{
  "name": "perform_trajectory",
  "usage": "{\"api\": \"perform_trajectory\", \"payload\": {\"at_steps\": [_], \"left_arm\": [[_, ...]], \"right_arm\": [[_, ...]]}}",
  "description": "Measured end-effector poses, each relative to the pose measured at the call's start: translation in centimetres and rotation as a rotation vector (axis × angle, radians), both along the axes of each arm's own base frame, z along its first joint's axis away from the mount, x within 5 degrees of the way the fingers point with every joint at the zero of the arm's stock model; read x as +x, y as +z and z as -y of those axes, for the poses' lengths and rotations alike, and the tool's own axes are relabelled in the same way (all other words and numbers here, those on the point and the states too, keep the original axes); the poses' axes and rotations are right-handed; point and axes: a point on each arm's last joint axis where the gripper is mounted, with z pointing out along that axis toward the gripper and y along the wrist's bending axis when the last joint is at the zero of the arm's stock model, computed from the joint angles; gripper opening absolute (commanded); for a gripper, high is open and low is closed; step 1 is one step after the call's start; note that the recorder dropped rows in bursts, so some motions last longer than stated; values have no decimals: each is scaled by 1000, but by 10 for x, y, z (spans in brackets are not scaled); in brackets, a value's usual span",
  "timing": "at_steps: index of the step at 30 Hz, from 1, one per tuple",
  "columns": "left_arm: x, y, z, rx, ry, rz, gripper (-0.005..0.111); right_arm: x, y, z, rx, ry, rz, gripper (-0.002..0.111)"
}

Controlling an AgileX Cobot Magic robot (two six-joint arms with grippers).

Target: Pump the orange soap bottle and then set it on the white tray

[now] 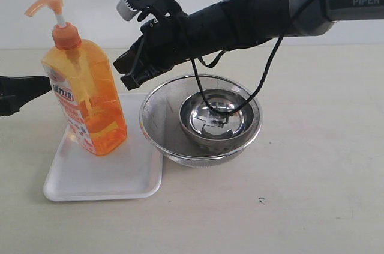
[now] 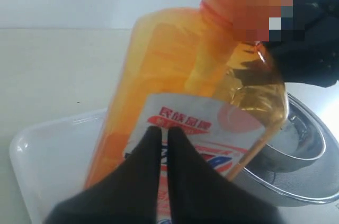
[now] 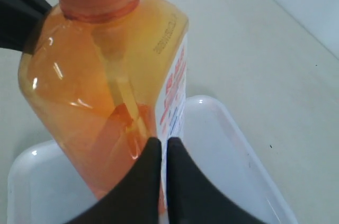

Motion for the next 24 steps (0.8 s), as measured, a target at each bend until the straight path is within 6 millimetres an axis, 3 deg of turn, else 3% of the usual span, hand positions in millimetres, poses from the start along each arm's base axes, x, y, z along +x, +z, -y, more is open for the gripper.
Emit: {"api": "perform_trajectory", "payload": {"at_steps": [15, 24], "left_arm": [[1, 0, 0, -5, 9, 2, 5], [1, 1, -1, -7, 12, 2, 5]], "right_arm": [[14, 2, -5, 6, -39, 44, 0], [20, -15, -12, 13, -39, -25, 0]]}}
